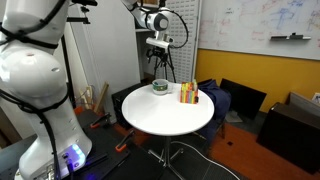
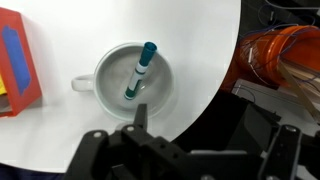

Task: Remove the marker from the mug cup and place it on the table

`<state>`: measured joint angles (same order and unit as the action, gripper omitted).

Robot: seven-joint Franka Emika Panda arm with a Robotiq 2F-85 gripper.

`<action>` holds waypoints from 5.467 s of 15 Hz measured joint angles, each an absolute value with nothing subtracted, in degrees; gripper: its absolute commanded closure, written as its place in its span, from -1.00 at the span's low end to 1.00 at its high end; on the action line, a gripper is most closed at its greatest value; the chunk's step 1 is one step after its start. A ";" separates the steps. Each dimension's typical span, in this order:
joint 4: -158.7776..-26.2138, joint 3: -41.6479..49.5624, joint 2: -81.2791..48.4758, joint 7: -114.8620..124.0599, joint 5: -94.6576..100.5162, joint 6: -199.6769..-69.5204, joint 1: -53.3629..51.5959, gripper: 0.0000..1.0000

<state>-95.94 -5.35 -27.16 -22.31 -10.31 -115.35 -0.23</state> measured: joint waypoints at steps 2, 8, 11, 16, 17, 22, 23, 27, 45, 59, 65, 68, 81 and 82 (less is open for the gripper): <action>-94.88 -5.38 -28.57 -20.71 -10.60 -115.43 -0.22 -1.00; -90.72 -5.26 -33.39 -16.11 -10.60 -115.95 -0.16 -1.00; -89.00 -4.94 -35.32 -13.66 -10.43 -116.54 -0.17 -1.00; -88.02 -4.73 -36.62 -11.84 -10.00 -116.70 -0.16 -1.00; -88.01 -4.75 -36.62 -11.84 -10.00 -116.70 -0.16 -1.00; -88.04 -4.75 -36.74 -11.85 -10.00 -116.70 -0.12 -1.00; -88.07 -4.72 -36.74 -11.86 -10.00 -116.70 -0.11 -1.00; -88.39 -4.61 -36.76 -11.68 -10.00 -116.73 0.01 -1.00; -91.04 -4.33 -39.98 -6.79 -10.02 -121.31 0.25 -0.83; -90.97 -3.10 -41.25 -3.46 -9.96 -120.15 0.24 -0.68; -90.38 -3.02 -41.84 -1.80 -9.69 -117.70 0.22 -0.58; -89.69 -2.93 -42.01 -1.52 -9.63 -115.80 0.20 -0.56; -84.61 -2.88 -44.77 0.47 -8.97 -108.14 -0.02 0.21; -84.30 -2.87 -45.00 0.48 -8.92 -107.79 -0.04 0.35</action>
